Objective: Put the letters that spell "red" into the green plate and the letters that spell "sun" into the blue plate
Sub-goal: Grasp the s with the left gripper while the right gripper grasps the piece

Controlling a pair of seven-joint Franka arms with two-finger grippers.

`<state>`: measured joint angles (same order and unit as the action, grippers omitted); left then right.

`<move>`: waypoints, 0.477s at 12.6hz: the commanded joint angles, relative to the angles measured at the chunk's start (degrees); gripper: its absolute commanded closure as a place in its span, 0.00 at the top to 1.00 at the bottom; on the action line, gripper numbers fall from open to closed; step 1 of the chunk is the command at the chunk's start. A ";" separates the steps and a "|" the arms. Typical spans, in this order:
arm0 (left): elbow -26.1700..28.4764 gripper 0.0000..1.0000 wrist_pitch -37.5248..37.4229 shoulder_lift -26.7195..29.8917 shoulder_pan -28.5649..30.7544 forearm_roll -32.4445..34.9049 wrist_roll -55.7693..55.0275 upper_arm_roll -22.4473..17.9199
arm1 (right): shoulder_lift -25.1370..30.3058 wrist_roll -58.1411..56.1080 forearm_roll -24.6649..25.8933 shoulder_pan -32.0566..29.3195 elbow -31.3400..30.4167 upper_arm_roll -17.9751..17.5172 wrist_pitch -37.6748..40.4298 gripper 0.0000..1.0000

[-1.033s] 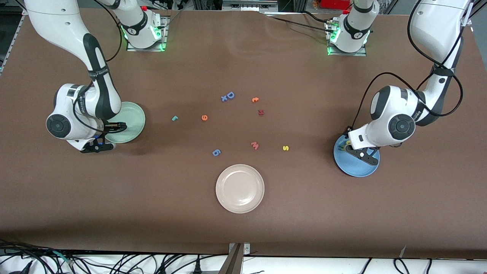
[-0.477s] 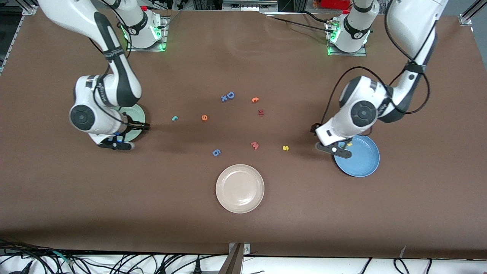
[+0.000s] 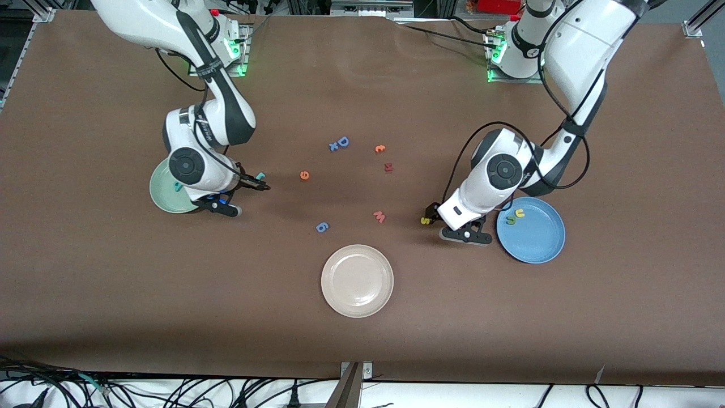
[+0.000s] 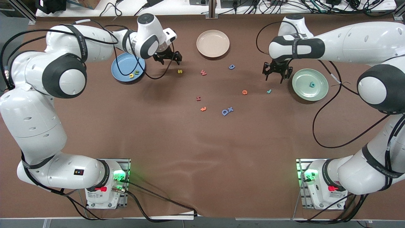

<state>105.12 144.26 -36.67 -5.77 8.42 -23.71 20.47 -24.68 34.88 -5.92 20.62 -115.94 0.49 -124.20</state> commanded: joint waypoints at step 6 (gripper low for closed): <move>-1.50 0.90 2.69 -3.59 -5.04 7.72 -4.33 -1.57 | 0.07 5.46 -0.59 -0.50 -8.16 -2.76 -9.31 0.79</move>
<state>104.81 146.72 -39.44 -10.60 11.66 -26.79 19.66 -25.83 37.93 -5.92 20.41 -122.90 -0.50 -132.54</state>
